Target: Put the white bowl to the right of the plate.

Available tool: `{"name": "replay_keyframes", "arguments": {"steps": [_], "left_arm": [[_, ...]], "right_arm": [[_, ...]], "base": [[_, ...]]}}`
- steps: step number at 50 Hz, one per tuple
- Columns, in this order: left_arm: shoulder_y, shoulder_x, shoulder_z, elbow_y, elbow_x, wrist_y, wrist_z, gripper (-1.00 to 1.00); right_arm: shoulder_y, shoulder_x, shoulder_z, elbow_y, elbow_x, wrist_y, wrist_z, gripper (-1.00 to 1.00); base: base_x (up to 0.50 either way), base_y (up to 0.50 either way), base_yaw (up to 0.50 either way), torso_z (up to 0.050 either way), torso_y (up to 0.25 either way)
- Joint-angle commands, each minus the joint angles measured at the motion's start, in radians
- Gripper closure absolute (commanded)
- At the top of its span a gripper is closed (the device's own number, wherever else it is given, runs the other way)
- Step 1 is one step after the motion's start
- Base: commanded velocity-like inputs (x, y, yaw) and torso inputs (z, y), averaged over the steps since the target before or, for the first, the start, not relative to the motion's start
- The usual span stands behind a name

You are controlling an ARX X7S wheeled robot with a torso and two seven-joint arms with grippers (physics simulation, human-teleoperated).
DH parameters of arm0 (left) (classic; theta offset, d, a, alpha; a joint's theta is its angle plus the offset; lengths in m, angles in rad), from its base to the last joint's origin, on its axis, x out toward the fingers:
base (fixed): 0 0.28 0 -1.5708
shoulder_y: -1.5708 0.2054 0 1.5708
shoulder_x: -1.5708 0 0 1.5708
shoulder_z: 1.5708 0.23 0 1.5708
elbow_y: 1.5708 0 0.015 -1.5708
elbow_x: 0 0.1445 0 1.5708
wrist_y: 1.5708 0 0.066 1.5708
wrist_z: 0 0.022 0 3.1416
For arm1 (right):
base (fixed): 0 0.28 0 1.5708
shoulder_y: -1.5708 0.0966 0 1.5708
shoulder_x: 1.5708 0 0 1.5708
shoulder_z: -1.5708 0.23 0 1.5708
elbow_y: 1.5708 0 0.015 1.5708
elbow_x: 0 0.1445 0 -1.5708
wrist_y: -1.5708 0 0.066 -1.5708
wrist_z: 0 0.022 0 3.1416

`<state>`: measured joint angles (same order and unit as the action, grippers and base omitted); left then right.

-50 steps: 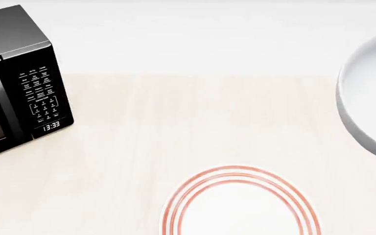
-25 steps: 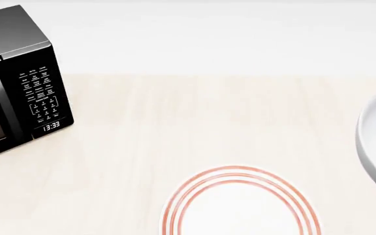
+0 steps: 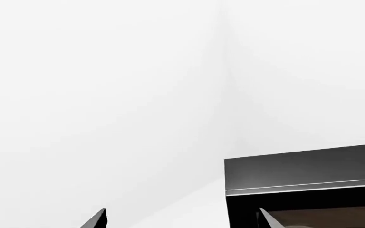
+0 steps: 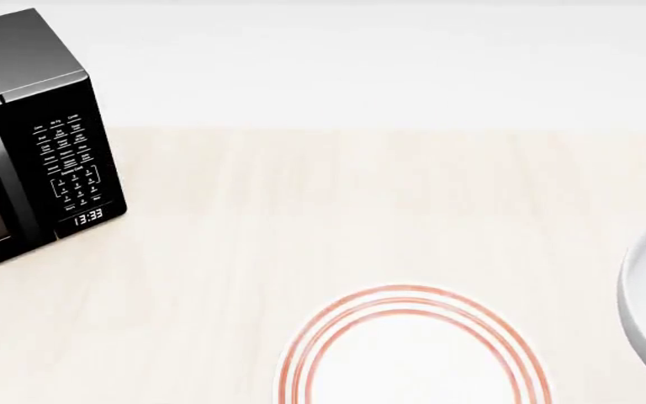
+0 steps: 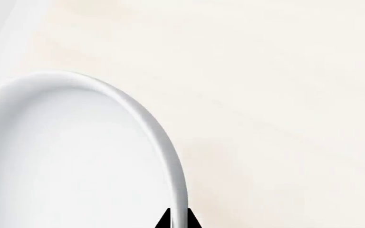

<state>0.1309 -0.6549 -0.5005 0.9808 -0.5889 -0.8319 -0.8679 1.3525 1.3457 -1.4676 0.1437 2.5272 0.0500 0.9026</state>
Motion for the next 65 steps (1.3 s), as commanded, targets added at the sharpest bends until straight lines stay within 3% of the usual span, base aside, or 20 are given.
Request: {"name": "replay_keyframes", "arguments": {"steps": [1,65], "left_arm": [[0.002,-0.004,0.002,-0.002,-0.004,0.003,-0.005,-1.00],[0.020,-0.028,0.010,0.003,-0.024,0.021,-0.038,-1.00]], "right_arm": [[-0.003,-0.006,-0.002,0.015,-0.005,-0.014,-0.032,1.00],[-0.124,-0.132,-0.039,0.276,0.040,0.052,-0.199,1.00]], "base": [[0.00,0.00,0.00,0.000,0.010],[0.00,0.00,0.00,0.000,0.000]]}}
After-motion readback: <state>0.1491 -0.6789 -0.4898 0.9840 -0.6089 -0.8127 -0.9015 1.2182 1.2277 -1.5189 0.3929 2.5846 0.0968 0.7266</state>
